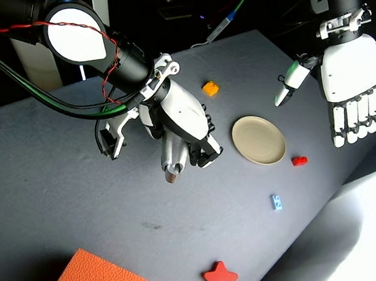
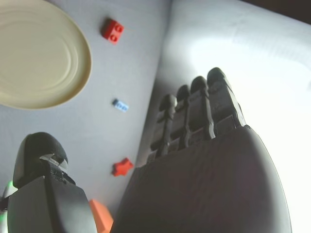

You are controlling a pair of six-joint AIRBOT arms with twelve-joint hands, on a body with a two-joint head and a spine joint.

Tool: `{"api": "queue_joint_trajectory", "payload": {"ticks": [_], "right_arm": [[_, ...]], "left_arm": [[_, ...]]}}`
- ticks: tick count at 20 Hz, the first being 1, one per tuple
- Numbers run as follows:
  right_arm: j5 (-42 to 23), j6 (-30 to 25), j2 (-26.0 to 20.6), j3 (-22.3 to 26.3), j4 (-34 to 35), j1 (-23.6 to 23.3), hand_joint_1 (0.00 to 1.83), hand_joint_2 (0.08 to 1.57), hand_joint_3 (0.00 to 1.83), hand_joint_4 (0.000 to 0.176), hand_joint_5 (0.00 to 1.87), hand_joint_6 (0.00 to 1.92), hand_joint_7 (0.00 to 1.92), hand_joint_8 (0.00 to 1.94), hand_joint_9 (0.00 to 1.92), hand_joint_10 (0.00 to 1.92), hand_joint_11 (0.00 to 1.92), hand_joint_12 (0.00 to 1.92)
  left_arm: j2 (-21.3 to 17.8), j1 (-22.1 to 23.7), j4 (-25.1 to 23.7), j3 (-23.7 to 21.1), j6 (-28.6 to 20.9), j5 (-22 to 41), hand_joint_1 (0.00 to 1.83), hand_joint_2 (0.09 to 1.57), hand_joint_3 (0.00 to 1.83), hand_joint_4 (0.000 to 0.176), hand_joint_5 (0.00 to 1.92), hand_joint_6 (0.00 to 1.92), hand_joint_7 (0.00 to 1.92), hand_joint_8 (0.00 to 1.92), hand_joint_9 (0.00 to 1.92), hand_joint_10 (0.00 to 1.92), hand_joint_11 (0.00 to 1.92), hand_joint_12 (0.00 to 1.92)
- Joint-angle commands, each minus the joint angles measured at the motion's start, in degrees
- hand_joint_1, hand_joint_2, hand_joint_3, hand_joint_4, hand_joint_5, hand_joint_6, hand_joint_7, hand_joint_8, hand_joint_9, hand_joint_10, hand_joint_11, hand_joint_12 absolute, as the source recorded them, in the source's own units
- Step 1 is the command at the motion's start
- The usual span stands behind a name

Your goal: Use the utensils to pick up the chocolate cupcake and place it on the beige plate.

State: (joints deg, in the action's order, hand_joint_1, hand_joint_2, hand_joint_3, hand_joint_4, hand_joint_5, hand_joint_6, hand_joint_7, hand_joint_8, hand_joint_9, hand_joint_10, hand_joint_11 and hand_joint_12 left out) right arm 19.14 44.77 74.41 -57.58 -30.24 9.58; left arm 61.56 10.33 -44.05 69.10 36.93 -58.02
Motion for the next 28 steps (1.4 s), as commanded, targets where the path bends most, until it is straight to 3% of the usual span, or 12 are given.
{"api": "queue_joint_trajectory", "payload": {"ticks": [1,3,4,5,6,7,8,9,11,12,13,28], "right_arm": [[-4.84,-0.07,-0.23,0.05,-0.95,-0.48,1.02,1.1,0.0,0.0,0.76,0.01,0.81,0.01,0.77,0.01,0.19,1.24],[-4.83,-0.07,-0.23,0.05,-0.95,-0.49,1.07,1.12,0.0,0.0,0.79,0.02,0.85,0.02,0.8,0.02,0.21,1.25],[-4.83,-0.07,-0.24,0.05,-0.95,-0.51,1.11,1.18,0.0,0.0,0.86,0.9,0.89,0.01,0.84,0.03,0.28,1.2],[-4.83,-0.07,-0.24,0.05,-0.96,-0.54,1.11,1.19,0.0,0.0,0.83,1.15,0.93,0.02,0.87,0.04,0.31,1.22],[-4.83,-0.07,-0.25,0.05,-0.96,-0.56,1.16,1.18,0.01,0.0,0.82,1.22,0.87,0.94,0.89,0.04,0.32,1.24],[-4.83,-0.07,-0.25,0.05,-0.96,-0.58,1.17,1.2,0.0,0.0,0.75,1.3,0.88,1.13,0.93,0.06,0.34,1.27],[-4.83,-0.07,-0.25,0.05,-0.96,-0.58,1.2,1.2,0.0,0.0,0.7,1.33,0.94,1.13,1.0,0.1,0.39,1.26],[-4.83,-0.07,-0.25,0.05,-0.96,-0.58,1.33,1.18,0.0,0.0,0.71,1.24,0.96,1.08,0.84,1.1,0.42,1.28],[-4.82,-0.07,-0.25,0.05,-0.96,-0.58,1.35,1.17,0.0,0.0,0.9,0.96,0.82,1.34,0.78,1.38,0.48,1.25],[-4.79,-0.07,-0.25,0.06,-0.96,-0.58,1.35,1.17,0.0,0.0,0.9,0.96,0.82,1.34,0.78,1.38,0.48,1.25],[-4.73,-0.07,-0.25,0.09,-0.95,-0.55,1.23,1.17,0.0,0.0,0.98,0.85,0.81,1.43,0.7,1.16,0.49,1.24],[-3.65,-6.59,-0.35,0.02,-0.93,-1.02,1.22,1.17,0.0,0.0,0.91,0.95,0.86,1.36,0.71,1.09,0.49,1.3]], "left_arm": [[-0.52,0.55,-3.87,0.17,0.42,1.35,0.42,0.9,0.0,0.0,0.03,0.0,0.0,0.0,0.0,0.0,0.0,0.0],[-0.52,0.55,-3.87,0.17,0.48,1.35,0.44,0.89,0.0,0.0,0.04,0.01,0.01,0.0,0.01,0.0,0.02,0.01],[-0.52,0.55,-3.87,0.17,0.48,1.35,0.46,0.89,0.0,0.0,0.04,0.0,0.0,0.0,0.0,0.0,0.01,0.0],[-0.52,0.55,-3.87,0.18,0.48,1.35,0.45,0.89,0.0,0.0,0.05,0.01,0.01,0.0,0.01,0.0,0.02,0.01],[-0.52,0.55,-3.87,0.19,0.48,1.35,0.48,0.89,0.0,0.0,0.04,0.0,0.0,0.0,0.0,0.0,0.01,0.01],[-0.52,0.55,-3.87,0.19,0.49,1.35,0.45,0.89,0.0,0.0,0.04,0.01,0.01,0.0,0.01,0.0,0.02,0.01],[-0.52,0.55,-3.87,0.19,0.49,1.35,0.44,0.89,0.0,0.0,0.05,0.01,0.01,0.0,0.02,0.01,0.03,0.02],[-0.52,0.55,-3.87,0.2,0.49,1.35,0.43,0.89,0.0,0.0,0.05,0.01,0.01,0.0,0.02,0.01,0.03,0.02],[-0.52,0.55,-3.87,0.2,0.49,1.36,0.46,0.89,0.0,0.0,0.03,0.0,0.0,0.0,0.0,0.0,0.01,0.01],[-0.52,0.55,-3.87,0.19,0.49,1.36,0.46,0.89,0.0,0.0,0.03,0.0,0.0,0.0,0.0,0.0,0.01,0.01],[-0.52,0.54,-3.87,0.2,0.49,1.37,0.4,0.9,0.0,0.0,0.03,0.0,0.0,0.0,0.0,0.0,0.01,0.01],[-0.51,0.54,-3.86,0.17,0.5,1.37,0.45,0.89,0.0,0.0,0.04,0.01,0.01,0.0,0.01,0.0,0.01,0.0]]}}
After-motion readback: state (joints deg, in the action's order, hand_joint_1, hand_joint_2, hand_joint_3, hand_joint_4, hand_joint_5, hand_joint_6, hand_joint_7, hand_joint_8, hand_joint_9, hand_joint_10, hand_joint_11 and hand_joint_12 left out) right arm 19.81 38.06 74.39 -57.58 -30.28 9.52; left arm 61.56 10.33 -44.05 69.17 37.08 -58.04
